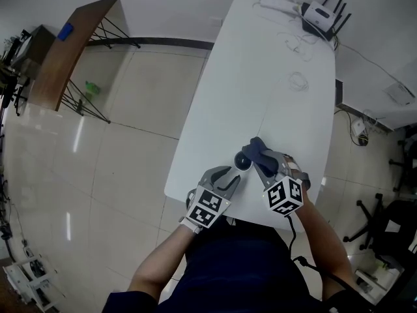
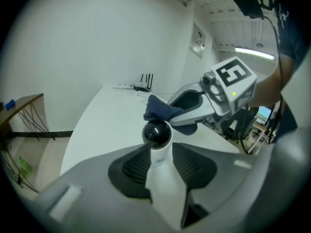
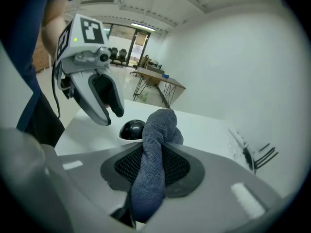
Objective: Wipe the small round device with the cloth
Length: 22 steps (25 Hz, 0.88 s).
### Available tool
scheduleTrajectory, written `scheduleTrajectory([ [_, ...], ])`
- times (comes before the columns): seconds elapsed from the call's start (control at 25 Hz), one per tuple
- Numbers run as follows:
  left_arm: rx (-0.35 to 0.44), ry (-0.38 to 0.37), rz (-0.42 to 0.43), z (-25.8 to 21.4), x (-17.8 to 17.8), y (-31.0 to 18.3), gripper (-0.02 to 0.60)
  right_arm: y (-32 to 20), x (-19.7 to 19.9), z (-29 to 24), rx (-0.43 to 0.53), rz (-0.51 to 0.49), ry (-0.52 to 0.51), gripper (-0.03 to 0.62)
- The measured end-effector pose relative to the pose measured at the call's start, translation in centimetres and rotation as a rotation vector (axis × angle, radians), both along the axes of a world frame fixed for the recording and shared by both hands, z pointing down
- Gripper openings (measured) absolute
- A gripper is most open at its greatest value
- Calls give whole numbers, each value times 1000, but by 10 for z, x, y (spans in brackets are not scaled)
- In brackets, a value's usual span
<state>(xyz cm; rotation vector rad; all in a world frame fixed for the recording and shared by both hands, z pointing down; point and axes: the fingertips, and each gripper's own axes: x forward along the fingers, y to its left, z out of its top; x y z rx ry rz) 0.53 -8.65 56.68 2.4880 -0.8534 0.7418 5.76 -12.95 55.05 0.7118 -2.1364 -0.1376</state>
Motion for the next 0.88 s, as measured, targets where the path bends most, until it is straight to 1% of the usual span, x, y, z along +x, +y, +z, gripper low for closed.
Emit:
scheduleTrajectory([
  [0.12,-27,-2,-12,7,-3,-3,138,-6,6,10,-119,74,-111,109],
  [0.2,-33,-1,-10,8,-2,-5,138,-7,11,20,-200,93,-149,109],
  [0.4,-40,7,3,6,6,-10,138,-2,17,58,-377,101,-198,109],
  [0.56,-45,12,0,6,9,-12,138,2,22,93,-475,110,-188,109],
  [0.64,-45,10,-5,6,6,-12,138,1,20,98,-499,117,-180,109],
  [0.72,-43,5,-11,5,3,-12,138,0,19,99,-501,124,-165,110],
  [0.8,-39,3,-17,4,0,-11,138,-2,21,93,-475,137,-152,109],
  [0.88,-29,4,-21,2,-2,-10,138,-6,21,78,-414,149,-150,109],
])
